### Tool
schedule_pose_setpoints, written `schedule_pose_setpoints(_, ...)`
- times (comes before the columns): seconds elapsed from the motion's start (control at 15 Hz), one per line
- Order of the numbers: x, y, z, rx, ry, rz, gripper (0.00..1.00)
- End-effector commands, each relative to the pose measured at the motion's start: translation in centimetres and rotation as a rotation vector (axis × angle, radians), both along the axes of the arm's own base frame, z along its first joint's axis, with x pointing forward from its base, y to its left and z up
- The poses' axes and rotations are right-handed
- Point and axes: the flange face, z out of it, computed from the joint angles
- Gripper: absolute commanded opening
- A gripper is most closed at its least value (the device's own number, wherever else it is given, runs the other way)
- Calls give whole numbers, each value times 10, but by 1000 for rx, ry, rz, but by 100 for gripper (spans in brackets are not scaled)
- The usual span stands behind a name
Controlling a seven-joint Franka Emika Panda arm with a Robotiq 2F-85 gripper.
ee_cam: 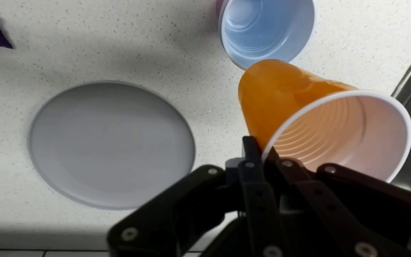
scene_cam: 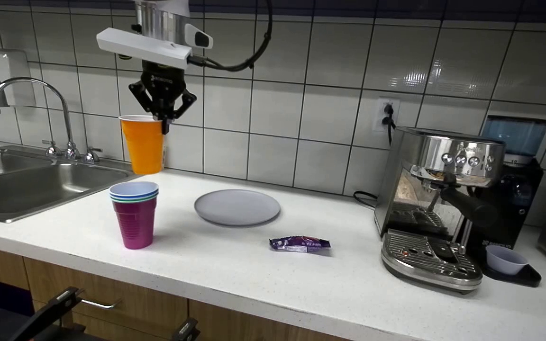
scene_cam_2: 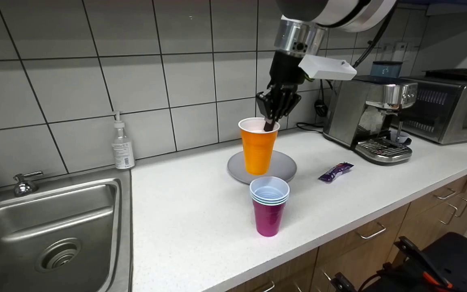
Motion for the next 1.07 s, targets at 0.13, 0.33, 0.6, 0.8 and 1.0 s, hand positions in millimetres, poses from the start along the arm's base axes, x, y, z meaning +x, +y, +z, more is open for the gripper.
schedule_pose_setpoints(0.13, -12, -3, 7, -35, 19, 64, 1)
schedule_pose_setpoints(0.33, -16, -2, 8, -44, 23, 86, 1)
schedule_pose_setpoints(0.6, -26, -3, 12, -49, 25, 120, 1)
schedule_pose_setpoints(0.8, -32, -2, 14, -52, 25, 139, 1)
schedule_pose_setpoints(1.0, -38, -1, 11, -67, 23, 149, 1)
